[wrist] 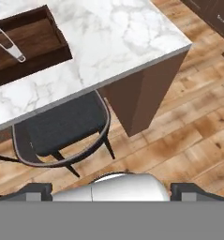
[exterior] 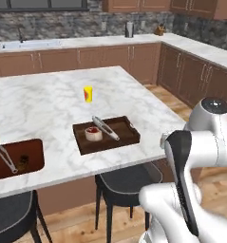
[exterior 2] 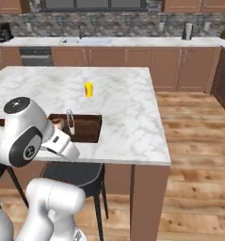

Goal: Gather the sweet potato and bell pepper from the fridge and place them on a tray on the dining counter. Then gather the steak and fish from the fridge and place them on the other tray.

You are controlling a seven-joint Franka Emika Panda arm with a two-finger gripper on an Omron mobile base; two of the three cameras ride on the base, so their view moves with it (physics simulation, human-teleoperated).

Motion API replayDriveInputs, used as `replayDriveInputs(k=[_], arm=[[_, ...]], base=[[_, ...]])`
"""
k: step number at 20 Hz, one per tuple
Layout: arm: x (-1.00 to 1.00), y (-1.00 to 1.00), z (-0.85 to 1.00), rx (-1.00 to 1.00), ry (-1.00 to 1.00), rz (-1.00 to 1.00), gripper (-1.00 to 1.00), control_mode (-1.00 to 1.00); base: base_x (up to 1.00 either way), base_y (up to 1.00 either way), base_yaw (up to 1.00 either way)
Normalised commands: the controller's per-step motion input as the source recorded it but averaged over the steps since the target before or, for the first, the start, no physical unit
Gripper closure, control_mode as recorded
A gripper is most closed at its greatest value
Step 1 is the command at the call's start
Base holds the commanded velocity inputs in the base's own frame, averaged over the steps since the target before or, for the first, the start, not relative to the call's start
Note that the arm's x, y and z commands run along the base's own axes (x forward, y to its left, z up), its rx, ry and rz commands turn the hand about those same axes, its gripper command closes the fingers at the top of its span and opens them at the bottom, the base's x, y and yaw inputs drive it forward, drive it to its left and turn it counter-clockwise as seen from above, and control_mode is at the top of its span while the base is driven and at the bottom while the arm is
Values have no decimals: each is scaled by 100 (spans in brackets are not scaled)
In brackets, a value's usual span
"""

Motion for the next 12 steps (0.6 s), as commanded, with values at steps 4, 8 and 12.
replayDriveInputs(k=[4, 8, 12], arm=[[0, 0, 0, 0, 0, 0, -100, 100], [0, 0, 0, 0, 0, 0, -100, 100], [0, 0, 0, 0, 0, 0, -100, 100]], base=[[0, -38, -66], [3, -28, -71], [4, -27, -71]])
